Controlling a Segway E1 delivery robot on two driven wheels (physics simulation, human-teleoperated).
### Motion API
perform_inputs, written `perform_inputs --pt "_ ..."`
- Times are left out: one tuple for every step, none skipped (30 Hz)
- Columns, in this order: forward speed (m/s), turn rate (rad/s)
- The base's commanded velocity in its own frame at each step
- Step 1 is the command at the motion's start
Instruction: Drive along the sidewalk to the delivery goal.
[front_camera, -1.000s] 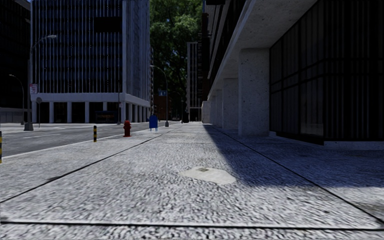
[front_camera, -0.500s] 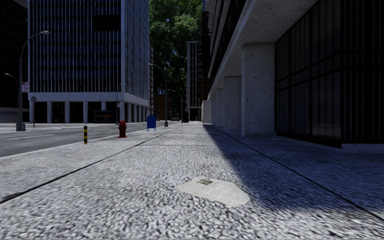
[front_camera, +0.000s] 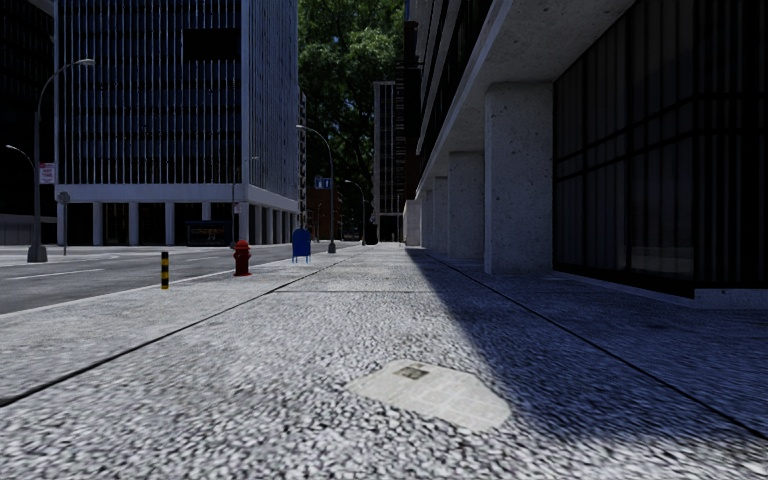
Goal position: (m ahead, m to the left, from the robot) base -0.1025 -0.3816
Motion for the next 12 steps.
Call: perform_inputs --pt "0.0 0.0" --pt "0.0 0.0" --pt "0.0 0.0" --pt "0.0 0.0" --pt "0.0 0.0" --pt "0.0 0.0" --pt "0.0 0.0" --pt "0.0 0.0" --pt "0.0 0.0" --pt "0.0 0.0" --pt "0.0 0.0" --pt "0.0 0.0"
